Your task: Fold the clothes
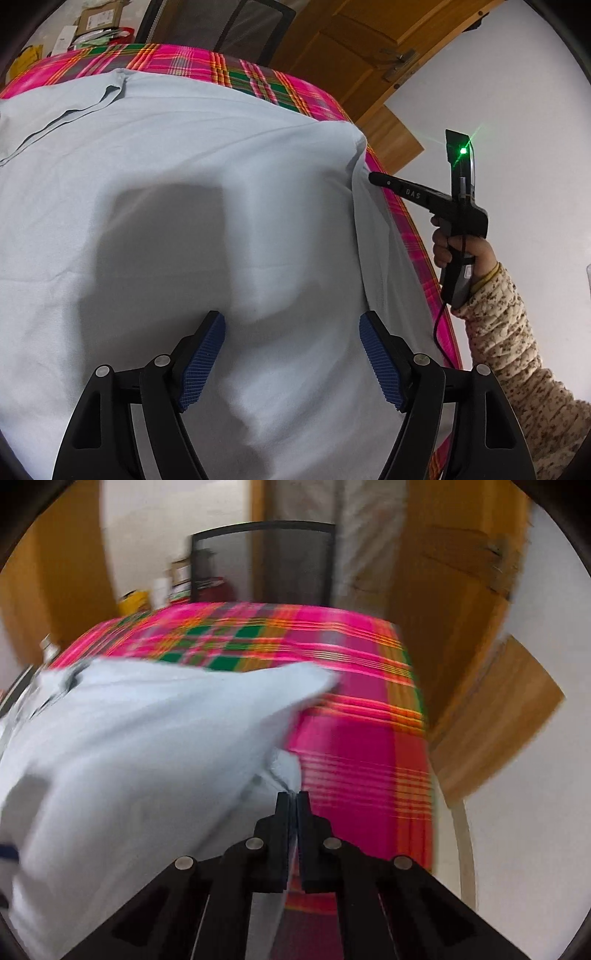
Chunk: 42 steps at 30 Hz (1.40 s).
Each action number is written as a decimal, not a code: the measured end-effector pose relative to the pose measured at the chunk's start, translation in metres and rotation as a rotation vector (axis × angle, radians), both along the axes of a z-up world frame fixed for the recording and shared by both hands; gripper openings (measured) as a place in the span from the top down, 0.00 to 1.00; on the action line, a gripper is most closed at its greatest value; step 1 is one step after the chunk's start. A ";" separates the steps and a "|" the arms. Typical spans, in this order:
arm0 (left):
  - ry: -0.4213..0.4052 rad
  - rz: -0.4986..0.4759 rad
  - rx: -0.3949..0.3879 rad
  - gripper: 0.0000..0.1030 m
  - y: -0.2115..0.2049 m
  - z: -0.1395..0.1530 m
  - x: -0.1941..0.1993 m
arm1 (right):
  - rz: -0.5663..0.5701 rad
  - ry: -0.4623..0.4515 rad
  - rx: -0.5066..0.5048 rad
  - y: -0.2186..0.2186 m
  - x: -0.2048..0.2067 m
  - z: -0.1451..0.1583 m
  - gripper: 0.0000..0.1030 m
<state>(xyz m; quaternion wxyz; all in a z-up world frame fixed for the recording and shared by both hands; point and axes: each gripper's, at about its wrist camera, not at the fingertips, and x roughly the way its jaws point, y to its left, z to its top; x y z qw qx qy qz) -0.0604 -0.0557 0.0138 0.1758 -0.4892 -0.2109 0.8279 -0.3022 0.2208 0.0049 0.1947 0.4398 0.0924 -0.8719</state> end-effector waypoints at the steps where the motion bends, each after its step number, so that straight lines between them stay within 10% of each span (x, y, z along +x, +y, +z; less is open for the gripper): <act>1: 0.001 0.000 0.001 0.25 0.000 0.000 0.000 | -0.006 -0.003 -0.006 0.003 -0.002 0.000 0.97; 18: -0.037 -0.014 -0.015 0.25 0.001 0.007 0.024 | 0.017 0.012 -0.025 0.026 0.080 0.035 0.78; 28: -0.034 -0.112 -0.029 0.25 0.025 0.012 0.058 | 0.250 -0.187 -0.188 0.047 0.222 0.024 0.76; 42: -0.048 -0.143 -0.031 0.25 0.033 0.011 0.094 | 0.239 -0.285 -0.265 0.062 0.278 0.008 0.73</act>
